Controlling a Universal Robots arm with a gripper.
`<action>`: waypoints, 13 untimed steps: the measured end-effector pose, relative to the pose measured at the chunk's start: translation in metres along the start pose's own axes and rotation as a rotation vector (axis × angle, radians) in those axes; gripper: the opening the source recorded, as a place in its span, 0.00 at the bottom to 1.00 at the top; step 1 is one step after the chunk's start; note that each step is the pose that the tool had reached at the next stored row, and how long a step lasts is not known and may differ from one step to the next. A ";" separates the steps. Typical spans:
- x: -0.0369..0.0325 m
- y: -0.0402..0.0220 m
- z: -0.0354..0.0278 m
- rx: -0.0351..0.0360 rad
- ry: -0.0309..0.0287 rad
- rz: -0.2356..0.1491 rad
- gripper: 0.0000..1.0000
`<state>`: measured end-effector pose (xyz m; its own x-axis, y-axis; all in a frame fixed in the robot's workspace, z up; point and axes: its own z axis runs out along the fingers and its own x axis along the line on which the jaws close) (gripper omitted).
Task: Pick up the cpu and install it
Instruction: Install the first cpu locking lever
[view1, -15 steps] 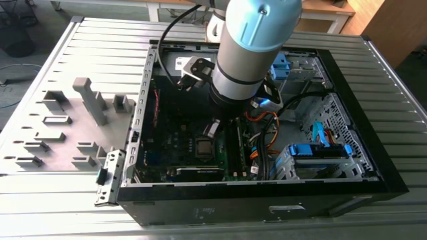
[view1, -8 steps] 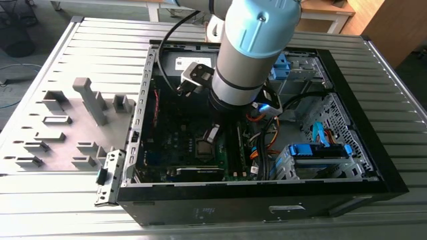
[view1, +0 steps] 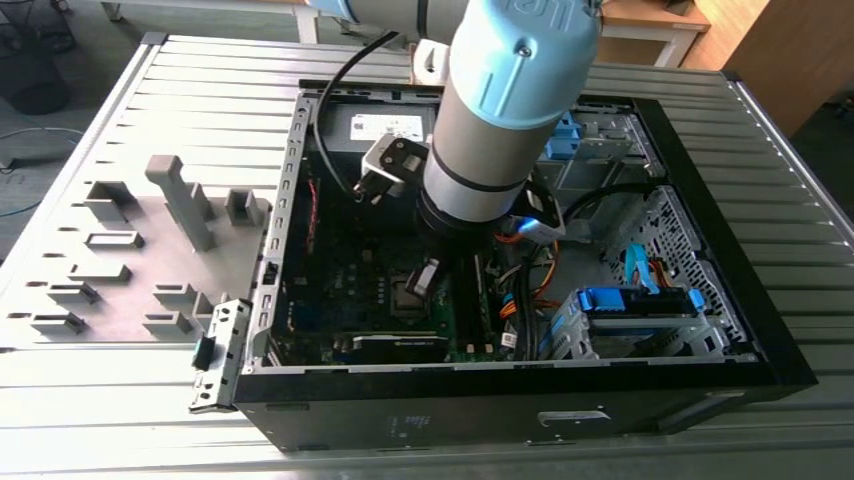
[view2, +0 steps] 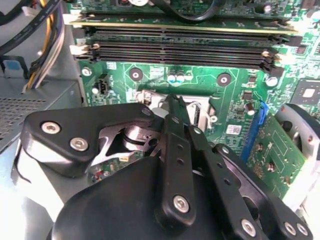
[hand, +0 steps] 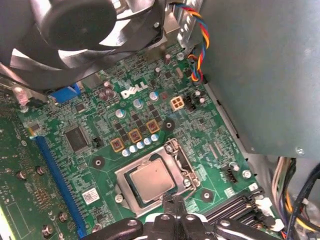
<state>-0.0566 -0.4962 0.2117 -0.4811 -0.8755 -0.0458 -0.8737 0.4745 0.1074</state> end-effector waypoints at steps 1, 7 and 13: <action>0.0002 -0.0002 0.0004 0.0016 0.0030 0.000 0.11; 0.0007 -0.0006 0.0023 0.0152 0.0277 0.002 0.11; 0.0018 -0.0012 0.0036 0.0207 0.0378 0.003 0.11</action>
<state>-0.0567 -0.4981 0.2079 -0.4811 -0.8766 -0.0080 -0.8737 0.4787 0.0869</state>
